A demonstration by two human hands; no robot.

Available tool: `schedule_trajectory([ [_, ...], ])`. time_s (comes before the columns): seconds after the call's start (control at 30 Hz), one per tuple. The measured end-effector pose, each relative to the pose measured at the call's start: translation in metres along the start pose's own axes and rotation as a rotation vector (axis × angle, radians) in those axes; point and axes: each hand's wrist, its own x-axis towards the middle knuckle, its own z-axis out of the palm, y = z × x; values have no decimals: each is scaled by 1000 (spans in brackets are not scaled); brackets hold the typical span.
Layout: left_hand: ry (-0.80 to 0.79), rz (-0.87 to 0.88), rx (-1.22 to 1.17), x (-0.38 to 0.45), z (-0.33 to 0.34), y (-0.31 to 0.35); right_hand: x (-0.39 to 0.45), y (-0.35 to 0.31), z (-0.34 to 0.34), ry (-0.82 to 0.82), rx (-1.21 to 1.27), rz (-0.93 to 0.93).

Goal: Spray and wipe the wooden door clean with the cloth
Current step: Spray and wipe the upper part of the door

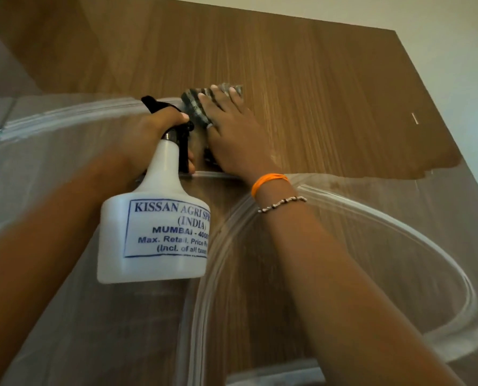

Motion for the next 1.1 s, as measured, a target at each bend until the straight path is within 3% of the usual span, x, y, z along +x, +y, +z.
schedule_trajectory([
  [0.1, -54, 10, -10, -3, -2, -2, -18, 28, -12, 3, 3, 98],
  [0.27, -74, 28, 4, -1, -4, -7, -59, 77, -36, 68, -80, 486],
  [0.33, -87, 16, -4, -1, -4, -10, -64, 76, -38, 58, -42, 541],
  [0.67, -11, 29, -16, -8, -3, -3, -55, -17, 1, 103, 8, 135],
  [0.87, 94, -45, 32, -10, -14, 3, -52, -29, 7, 174, 19, 235],
  [1.1, 193, -39, 160, -18, -44, 3, -42, -57, 9, 3, 87, -3],
])
